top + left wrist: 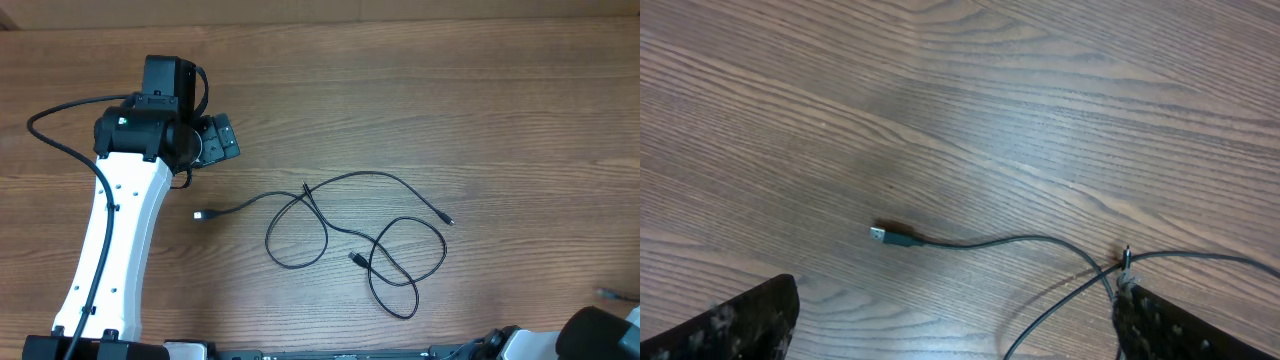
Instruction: Untangle cables
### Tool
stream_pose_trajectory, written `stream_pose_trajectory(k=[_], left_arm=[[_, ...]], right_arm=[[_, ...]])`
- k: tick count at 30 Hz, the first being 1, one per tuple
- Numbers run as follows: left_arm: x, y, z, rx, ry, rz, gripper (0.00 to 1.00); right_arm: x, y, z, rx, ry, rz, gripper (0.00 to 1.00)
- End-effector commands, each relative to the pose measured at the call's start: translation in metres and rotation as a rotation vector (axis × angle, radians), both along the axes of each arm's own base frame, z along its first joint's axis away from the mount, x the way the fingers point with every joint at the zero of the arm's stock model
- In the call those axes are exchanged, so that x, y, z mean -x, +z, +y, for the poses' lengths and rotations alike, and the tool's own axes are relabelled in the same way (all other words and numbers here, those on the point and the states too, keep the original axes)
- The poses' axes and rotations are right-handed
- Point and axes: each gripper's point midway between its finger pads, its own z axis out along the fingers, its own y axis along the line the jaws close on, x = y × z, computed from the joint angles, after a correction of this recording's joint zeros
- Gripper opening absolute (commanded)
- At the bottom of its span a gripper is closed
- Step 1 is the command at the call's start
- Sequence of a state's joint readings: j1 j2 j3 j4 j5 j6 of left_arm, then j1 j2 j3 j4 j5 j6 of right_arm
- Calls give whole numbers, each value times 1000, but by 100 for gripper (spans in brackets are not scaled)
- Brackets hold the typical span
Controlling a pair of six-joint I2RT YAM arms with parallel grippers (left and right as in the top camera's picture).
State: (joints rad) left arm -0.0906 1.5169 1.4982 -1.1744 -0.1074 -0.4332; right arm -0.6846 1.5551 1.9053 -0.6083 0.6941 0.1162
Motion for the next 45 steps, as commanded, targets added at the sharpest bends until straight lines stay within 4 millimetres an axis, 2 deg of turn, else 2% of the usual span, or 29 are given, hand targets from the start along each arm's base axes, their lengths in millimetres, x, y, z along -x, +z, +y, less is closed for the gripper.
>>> stream_pose_trajectory(k=[1,6,9,12,14,19,32,36,38,40,43,44,45], left_arm=[[-3,3,0,-4,-19,-9,100],[-3,3,0,-4,-19,-9,100],[-3,3,0,-4,-19,-8,100],[-3,3,0,-4,-19,-8,100],[-3,3,0,-4,-18,-9,100],[-3,3,0,-4,-18,-9,100],[-3,3,0,-4,-19,-9,99],[-3,3,0,-4,-19,-9,100],[-3,3,0,-4,-19,-9,100],[-3,3,0,-4,-19,-9,100],[-3,3,0,-4,-19,-9,100],[-3,3,0,-4,-19,-9,100],[-3,3,0,-4,-19,-9,100]], right_arm=[[24,-2,-8,-56,-59,-132,4],[37,-59,-21,-267,-55,-106,4],[38,-85,-25,-347,-37,-100,4],[29,-107,-22,-408,13,-87,4],[25,-128,-17,-466,34,-60,4],[28,-176,-5,-590,38,17,4],[40,-272,6,-728,0,124,5],[49,-290,8,-757,-24,147,7],[57,-295,7,-771,-44,149,27],[64,-297,5,-778,-60,147,59],[72,-298,1,-790,-92,112,85],[72,-299,1,-810,-85,86,91],[69,-301,3,-827,-62,68,93]])
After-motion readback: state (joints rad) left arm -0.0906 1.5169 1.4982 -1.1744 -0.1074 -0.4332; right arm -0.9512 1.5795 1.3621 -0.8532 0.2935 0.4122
